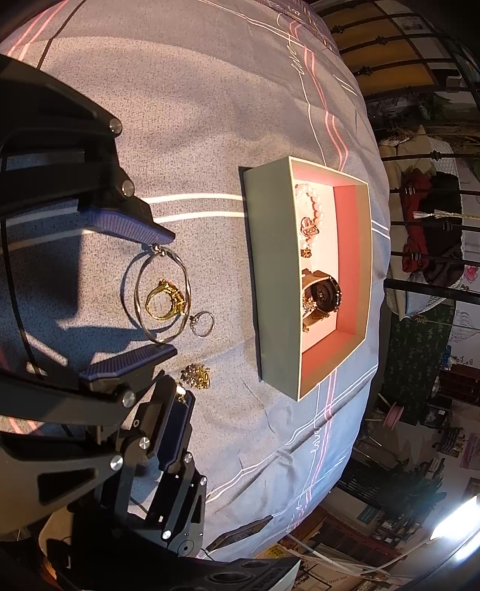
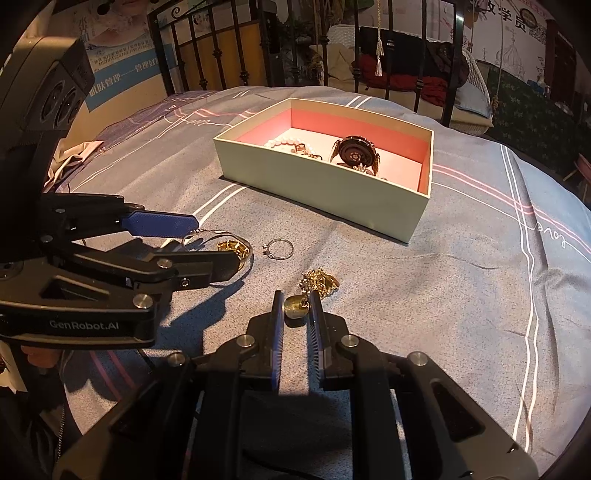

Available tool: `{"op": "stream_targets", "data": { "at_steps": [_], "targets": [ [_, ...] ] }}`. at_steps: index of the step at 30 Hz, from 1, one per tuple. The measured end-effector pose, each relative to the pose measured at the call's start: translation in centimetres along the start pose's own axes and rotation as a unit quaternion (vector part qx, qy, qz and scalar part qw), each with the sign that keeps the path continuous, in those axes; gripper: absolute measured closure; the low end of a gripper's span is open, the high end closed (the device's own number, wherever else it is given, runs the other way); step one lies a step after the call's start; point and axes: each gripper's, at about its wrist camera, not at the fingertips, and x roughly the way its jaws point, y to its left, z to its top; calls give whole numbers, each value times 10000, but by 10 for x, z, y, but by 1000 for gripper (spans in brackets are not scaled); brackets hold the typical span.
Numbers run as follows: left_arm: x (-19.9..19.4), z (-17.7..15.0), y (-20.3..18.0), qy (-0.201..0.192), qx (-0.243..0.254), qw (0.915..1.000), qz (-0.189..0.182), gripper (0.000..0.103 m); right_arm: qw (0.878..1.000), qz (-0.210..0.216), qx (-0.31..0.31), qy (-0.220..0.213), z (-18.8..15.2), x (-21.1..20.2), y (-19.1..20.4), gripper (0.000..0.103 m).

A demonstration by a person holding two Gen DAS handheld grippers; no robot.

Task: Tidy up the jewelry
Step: 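Close the left gripper on the gold hoop while the right gripper lifts the earrings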

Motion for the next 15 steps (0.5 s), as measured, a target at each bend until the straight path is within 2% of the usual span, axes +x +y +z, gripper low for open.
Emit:
{"op": "stream_targets", "data": {
  "at_steps": [15],
  "targets": [
    [-24, 19, -4, -381, 65, 9992, 17, 48, 9998, -57, -87, -186, 15, -8, 1, 89]
  ]
}}
